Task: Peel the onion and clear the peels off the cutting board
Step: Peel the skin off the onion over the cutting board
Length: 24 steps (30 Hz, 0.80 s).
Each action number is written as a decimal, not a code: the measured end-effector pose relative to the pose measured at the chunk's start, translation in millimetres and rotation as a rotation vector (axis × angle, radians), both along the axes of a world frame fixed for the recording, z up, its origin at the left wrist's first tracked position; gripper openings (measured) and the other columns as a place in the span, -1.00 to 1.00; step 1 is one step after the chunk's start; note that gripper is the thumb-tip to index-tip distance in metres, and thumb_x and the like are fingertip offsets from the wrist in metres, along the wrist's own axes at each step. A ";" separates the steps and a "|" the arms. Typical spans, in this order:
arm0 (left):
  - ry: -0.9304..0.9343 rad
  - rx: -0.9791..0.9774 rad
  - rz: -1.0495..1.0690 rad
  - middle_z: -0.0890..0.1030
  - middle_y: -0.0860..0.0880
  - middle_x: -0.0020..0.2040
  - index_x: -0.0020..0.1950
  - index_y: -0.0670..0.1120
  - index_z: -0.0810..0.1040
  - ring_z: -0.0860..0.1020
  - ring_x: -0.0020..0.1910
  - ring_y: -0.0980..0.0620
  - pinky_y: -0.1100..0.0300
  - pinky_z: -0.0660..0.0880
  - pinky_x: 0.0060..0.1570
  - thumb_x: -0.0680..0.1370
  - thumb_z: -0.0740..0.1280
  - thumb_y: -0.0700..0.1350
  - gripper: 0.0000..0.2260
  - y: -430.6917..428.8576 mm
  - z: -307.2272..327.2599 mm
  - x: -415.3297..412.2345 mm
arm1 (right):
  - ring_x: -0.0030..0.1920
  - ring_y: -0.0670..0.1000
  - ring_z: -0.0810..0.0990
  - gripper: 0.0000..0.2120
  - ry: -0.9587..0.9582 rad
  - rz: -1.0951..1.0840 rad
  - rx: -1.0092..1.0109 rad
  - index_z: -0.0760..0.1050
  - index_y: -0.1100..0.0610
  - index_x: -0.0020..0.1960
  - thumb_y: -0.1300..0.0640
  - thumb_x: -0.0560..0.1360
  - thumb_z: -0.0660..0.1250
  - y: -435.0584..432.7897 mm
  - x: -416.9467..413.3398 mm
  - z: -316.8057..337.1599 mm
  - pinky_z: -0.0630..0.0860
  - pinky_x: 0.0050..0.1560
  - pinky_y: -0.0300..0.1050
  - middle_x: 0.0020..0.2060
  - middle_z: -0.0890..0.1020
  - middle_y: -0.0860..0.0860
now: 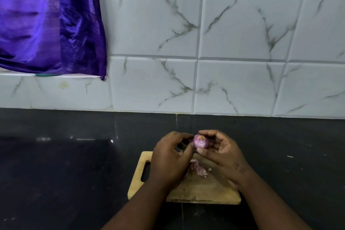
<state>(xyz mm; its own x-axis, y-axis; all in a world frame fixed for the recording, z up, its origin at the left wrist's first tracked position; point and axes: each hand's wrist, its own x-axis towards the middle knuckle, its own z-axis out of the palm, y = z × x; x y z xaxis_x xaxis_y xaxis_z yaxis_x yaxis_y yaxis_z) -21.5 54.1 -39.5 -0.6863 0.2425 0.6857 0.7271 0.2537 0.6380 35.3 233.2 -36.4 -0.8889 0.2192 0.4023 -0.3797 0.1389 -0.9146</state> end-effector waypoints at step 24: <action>-0.081 -0.027 -0.013 0.71 0.16 -0.05 0.12 0.05 0.75 0.66 -0.06 0.22 0.18 0.67 -0.05 0.57 0.49 -0.11 -0.85 0.6 -0.7 0.1 | 0.16 0.00 0.73 -0.49 0.075 -0.051 0.139 0.68 0.14 0.26 0.38 0.35 0.62 1.4 -0.9 0.3 0.67 0.13 -0.20 0.17 0.72 0.06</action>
